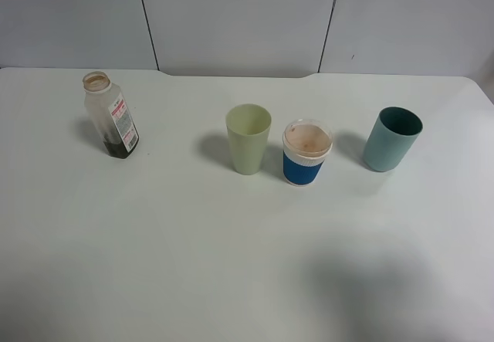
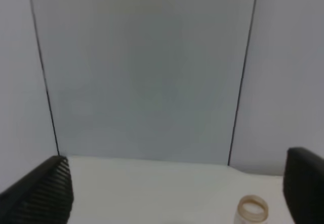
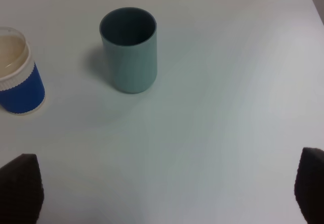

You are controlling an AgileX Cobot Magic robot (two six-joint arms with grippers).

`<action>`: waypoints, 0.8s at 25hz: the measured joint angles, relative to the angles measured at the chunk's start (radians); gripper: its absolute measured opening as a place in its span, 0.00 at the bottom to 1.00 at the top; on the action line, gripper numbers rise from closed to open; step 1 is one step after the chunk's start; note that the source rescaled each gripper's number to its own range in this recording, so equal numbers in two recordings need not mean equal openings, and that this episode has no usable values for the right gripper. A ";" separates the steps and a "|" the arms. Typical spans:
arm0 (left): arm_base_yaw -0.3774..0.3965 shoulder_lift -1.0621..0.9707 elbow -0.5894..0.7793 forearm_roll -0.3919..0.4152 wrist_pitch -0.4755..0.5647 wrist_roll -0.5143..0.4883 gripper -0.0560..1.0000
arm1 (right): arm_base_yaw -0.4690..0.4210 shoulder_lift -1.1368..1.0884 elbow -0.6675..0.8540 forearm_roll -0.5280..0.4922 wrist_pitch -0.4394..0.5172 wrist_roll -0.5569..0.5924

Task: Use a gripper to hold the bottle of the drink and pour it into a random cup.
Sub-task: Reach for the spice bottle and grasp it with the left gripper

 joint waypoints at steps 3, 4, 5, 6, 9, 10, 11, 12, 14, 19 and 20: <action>0.000 0.132 0.004 0.000 -0.020 -0.003 0.83 | 0.000 0.000 0.000 0.000 0.000 0.000; 0.000 0.162 0.016 0.001 -0.036 -0.003 0.83 | 0.000 0.000 0.000 0.000 0.000 0.000; 0.000 0.194 0.037 0.004 -0.060 -0.003 0.83 | 0.000 0.000 0.000 0.000 0.000 0.000; 0.000 0.222 0.069 0.010 -0.090 -0.003 0.83 | 0.000 0.000 0.000 0.000 0.000 0.000; 0.000 0.284 0.200 0.020 -0.281 -0.003 0.83 | 0.000 0.000 0.000 0.000 0.000 0.000; 0.000 0.301 0.243 0.018 -0.341 -0.003 0.83 | 0.000 0.000 0.000 0.000 0.000 0.000; 0.000 0.316 0.291 0.012 -0.410 -0.003 0.83 | 0.000 0.000 0.000 0.000 0.000 0.000; 0.000 0.334 0.336 0.000 -0.469 -0.003 0.83 | 0.000 0.000 0.000 0.000 0.000 0.000; 0.000 0.375 0.405 -0.016 -0.556 -0.003 0.83 | 0.000 0.000 0.000 0.000 0.000 0.000; 0.000 0.514 0.472 -0.024 -0.713 -0.004 0.83 | 0.000 0.000 0.000 0.000 0.000 0.000; 0.000 0.547 0.473 -0.024 -0.736 -0.007 0.83 | 0.000 0.000 0.000 0.000 0.000 0.000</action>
